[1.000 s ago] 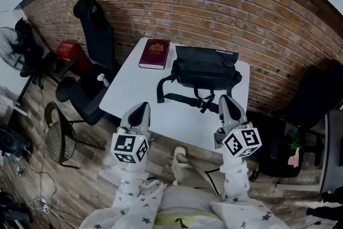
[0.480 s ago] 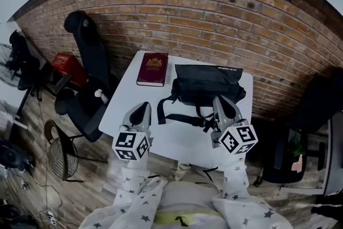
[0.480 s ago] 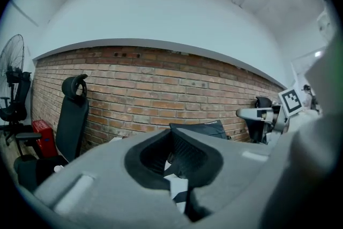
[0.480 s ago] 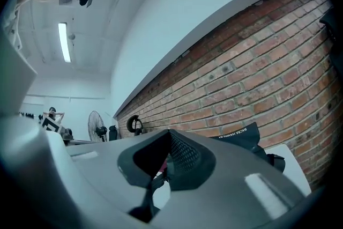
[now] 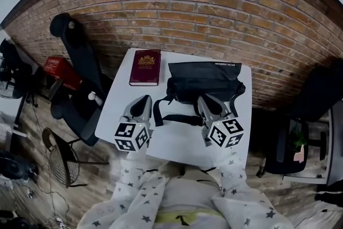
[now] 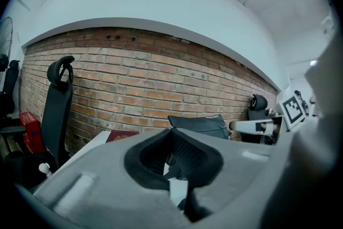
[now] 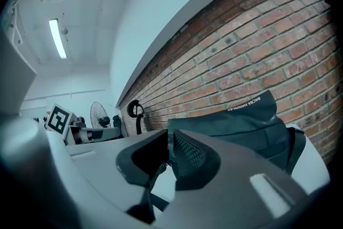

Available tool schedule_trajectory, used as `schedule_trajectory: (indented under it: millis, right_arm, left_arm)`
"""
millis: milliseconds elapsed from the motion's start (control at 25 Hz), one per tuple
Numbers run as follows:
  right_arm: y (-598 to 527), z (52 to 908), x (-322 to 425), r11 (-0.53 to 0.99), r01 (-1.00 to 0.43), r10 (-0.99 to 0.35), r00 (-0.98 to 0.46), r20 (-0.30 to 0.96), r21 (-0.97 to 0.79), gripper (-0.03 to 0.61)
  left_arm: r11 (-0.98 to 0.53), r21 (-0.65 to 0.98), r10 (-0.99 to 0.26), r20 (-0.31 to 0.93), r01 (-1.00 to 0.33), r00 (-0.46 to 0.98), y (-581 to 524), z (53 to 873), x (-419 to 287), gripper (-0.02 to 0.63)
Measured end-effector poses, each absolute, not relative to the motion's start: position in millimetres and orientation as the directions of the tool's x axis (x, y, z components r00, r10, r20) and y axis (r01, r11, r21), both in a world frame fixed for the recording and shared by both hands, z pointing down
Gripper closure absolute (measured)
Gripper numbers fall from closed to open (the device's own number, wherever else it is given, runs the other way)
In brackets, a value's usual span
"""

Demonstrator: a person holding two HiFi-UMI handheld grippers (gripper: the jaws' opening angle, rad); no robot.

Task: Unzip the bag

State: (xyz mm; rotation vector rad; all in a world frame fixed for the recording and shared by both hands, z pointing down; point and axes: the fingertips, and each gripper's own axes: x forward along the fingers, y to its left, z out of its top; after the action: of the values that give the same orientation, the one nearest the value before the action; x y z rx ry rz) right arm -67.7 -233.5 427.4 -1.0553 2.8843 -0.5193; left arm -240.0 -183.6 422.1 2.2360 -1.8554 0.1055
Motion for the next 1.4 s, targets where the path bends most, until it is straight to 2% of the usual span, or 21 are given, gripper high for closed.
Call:
schedule_trajectory:
  millis: [200,520,1000,1160,1280,1400]
  right_arm:
    - [-235.9,451.9,-91.0,0.704,-0.621,-0.617,-0.775,0.137,-0.345,0.523]
    - [-232.4,490.9,-128.9,0.670,-0.635,-0.605,-0.767,0.214,-0.383,0.482]
    - [-230.2,544.4,-182.0,0.638,-0.644,-0.577,-0.763,0.292,-0.423,0.396]
    - [-232.9,553.9,-188.2,0.616,-0.660,-0.591,-0.748,0.302,-0.430,0.394]
    - [-236.6,558.1,-191.0,0.596,-0.676,-0.607,-0.733,0.308,-0.433,0.402]
    - [-238.2,561.4,-190.7,0.582,-0.695,-0.617,-0.716,0.326,-0.423,0.433]
  left_arm:
    - [-0.212,0.137,-0.947,0.217,-0.968,0.238,-214.2,426.5,-243.2,0.611]
    - [-0.345,0.135,-0.894,0.255,-0.929,0.369,-256.4,441.5,-227.8,0.569]
    - [-0.521,0.164,-0.789,0.281,-0.838,0.546,-308.9,469.5,-209.8,0.430]
    - [-0.565,0.178,-0.765,0.254,-0.806,0.592,-317.7,469.9,-210.7,0.399]
    - [-0.609,0.180,-0.734,0.241,-0.773,0.634,-317.1,470.1,-211.1,0.345]
    - [-0.651,0.208,-0.693,0.227,-0.730,0.684,-314.9,473.4,-201.4,0.331]
